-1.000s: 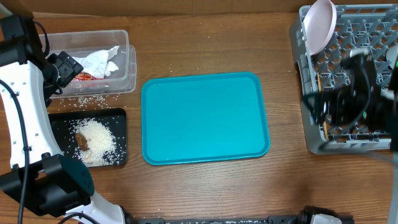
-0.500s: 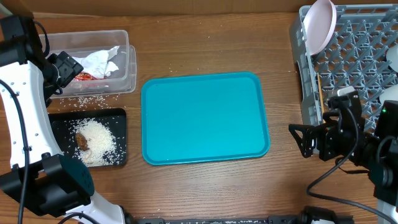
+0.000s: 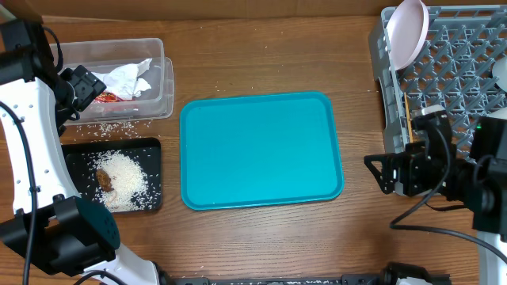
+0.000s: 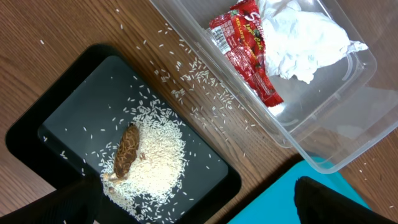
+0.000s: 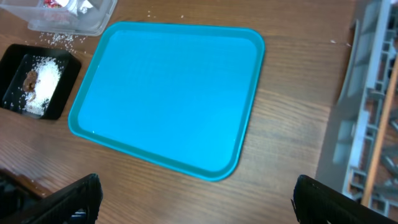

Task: Sort waste into correct bins and load items into the dishwasher

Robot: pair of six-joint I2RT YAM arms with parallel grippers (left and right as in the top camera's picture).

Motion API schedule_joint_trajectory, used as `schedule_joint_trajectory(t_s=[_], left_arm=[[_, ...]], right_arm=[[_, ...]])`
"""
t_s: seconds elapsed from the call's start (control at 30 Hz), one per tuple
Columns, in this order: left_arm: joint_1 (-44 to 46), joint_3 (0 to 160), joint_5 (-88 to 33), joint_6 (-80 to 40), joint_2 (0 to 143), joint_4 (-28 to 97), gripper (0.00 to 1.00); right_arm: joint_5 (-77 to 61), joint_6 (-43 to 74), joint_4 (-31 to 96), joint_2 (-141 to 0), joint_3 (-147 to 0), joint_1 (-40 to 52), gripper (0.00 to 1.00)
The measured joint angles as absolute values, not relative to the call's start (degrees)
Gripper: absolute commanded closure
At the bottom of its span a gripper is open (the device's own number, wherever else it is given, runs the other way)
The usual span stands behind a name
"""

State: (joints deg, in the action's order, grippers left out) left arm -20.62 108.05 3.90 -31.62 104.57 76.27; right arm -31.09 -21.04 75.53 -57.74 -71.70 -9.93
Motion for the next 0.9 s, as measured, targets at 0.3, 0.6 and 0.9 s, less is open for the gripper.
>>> schedule_joint_trajectory(t_s=[0.3, 0.6, 0.9], left_arm=[[-20.62, 108.05, 3.9, -31.62, 104.57, 76.29, 0.0], [-20.62, 108.05, 3.88, -31.62, 104.57, 76.29, 0.0], [-20.62, 108.05, 3.9, -31.62, 104.57, 76.27, 0.0]], right_arm=[[-32.71, -20.36, 56.29, -51.72, -57.21, -1.63, 0.0], [-32.32, -10.96, 36.21, -37.17, -37.36, -0.38, 0.0], [-30.55, -3.95, 17.39, -29.58, -20.4, 0.19, 0.0]])
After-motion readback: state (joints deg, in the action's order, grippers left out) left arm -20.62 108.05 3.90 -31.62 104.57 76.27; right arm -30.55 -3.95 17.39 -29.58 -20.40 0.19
